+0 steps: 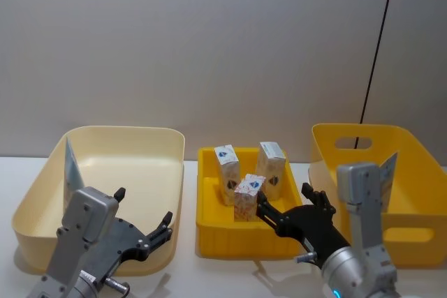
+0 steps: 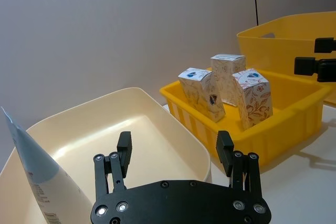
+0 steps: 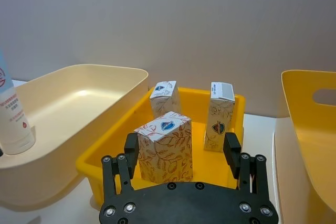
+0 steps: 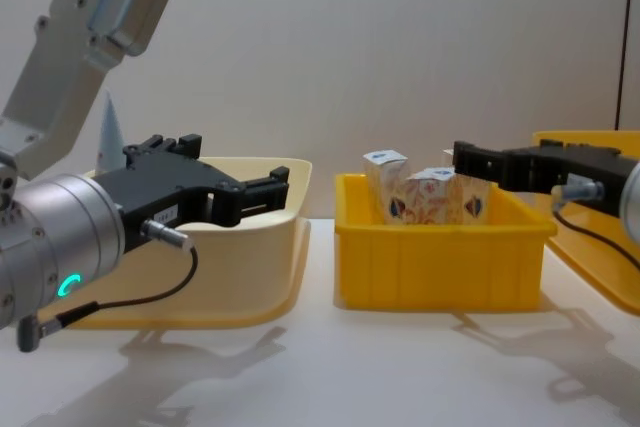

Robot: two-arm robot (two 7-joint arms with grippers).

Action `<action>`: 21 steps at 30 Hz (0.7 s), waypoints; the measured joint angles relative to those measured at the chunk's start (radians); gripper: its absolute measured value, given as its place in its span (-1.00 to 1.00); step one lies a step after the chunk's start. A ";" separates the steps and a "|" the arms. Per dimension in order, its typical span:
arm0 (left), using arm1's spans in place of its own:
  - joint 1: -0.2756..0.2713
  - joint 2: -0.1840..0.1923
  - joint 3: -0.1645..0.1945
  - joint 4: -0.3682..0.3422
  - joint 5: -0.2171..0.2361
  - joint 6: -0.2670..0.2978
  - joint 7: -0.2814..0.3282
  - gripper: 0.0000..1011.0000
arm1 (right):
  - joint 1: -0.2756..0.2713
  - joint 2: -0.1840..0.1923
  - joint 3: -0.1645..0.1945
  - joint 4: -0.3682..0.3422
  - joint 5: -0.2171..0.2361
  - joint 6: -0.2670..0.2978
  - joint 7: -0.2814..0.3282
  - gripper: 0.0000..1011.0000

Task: Bimanual collaborative sorting of washing and personal care products

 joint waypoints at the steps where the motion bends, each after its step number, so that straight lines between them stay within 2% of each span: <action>1: 0.000 0.000 0.000 0.000 0.000 0.000 0.000 0.98 | 0.003 -0.003 -0.001 0.005 -0.002 0.002 -0.003 0.98; 7: 0.000 0.000 0.000 0.000 0.000 0.000 0.000 0.98 | 0.036 -0.031 -0.007 0.045 -0.017 0.016 -0.021 0.98; 21: 0.000 0.000 0.000 0.000 0.000 0.000 0.000 0.98 | 0.094 -0.070 -0.019 0.119 -0.038 0.038 -0.025 0.98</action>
